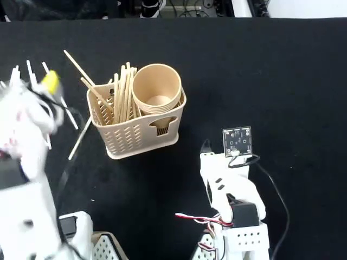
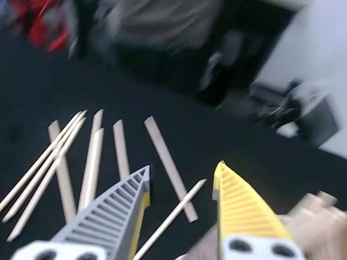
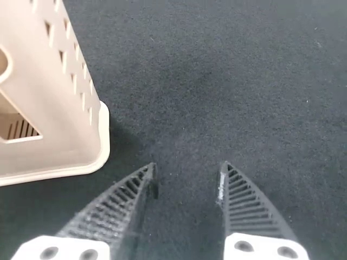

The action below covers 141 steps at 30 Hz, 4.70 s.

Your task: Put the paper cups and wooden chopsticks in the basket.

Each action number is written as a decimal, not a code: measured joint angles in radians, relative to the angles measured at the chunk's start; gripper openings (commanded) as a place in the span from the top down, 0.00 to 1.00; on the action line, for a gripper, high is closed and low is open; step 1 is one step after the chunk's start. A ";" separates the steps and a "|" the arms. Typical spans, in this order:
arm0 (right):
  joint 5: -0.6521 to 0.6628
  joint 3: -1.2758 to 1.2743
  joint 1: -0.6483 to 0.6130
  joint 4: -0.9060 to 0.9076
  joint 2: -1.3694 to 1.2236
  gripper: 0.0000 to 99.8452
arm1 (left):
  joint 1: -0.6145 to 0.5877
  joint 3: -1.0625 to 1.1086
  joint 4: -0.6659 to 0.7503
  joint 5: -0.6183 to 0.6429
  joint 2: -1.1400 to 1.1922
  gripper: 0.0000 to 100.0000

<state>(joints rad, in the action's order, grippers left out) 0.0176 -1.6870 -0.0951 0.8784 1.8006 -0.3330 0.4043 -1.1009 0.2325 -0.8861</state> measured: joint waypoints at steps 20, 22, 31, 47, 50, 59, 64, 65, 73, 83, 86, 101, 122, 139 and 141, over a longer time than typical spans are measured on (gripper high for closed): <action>0.000 0.000 0.000 0.000 0.000 0.81 | -0.367 -0.921 -0.233 -0.313 1.438 0.81; 0.000 0.000 0.000 0.000 0.000 0.81 | -0.385 -1.043 -0.262 -0.321 1.530 0.81; 0.000 0.000 0.000 0.000 0.000 0.81 | -0.379 -1.498 -0.356 -0.330 1.886 0.81; 0.000 0.000 0.000 -0.002 0.000 0.81 | -0.336 -1.840 -0.453 -0.330 2.159 0.97; 0.000 0.000 0.000 -0.002 0.000 0.81 | -0.325 -1.840 -0.463 -0.330 2.162 0.97; 0.000 0.000 0.000 -0.002 0.000 0.81 | -0.325 -1.924 -0.628 -0.331 2.171 0.97; 0.000 0.000 0.000 -0.002 0.000 0.81 | -0.325 -1.970 -0.654 -0.290 2.171 0.97; 0.000 0.000 0.000 -0.002 0.000 0.81 | -0.325 -1.970 -0.655 -0.284 2.162 0.97; 0.000 0.000 0.000 -0.002 0.000 0.81 | -0.325 -1.728 -0.655 -0.198 1.840 0.97; 0.000 0.000 0.000 -0.002 0.000 0.81 | -0.176 -1.148 -0.617 -0.180 1.066 0.97; 0.000 0.000 0.000 -0.002 0.000 0.81 | -0.104 -0.976 -0.511 -0.173 0.855 0.97; 0.000 0.000 0.000 -0.002 0.000 0.81 | 0.229 -0.285 0.178 -0.170 0.149 0.97; 0.000 0.000 0.000 -0.002 0.000 0.81 | 0.454 0.634 0.655 -0.166 -0.482 0.80; 0.000 0.000 0.000 -0.002 0.000 0.81 | -0.037 0.157 0.295 -0.032 -0.064 0.81; 0.000 0.000 0.000 -0.002 0.000 0.81 | -0.089 0.100 0.292 -0.032 0.095 0.81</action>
<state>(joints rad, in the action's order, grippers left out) 0.0176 -1.6870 -0.0951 0.8769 1.8006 -0.4219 0.5040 -0.8094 0.2002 -0.7910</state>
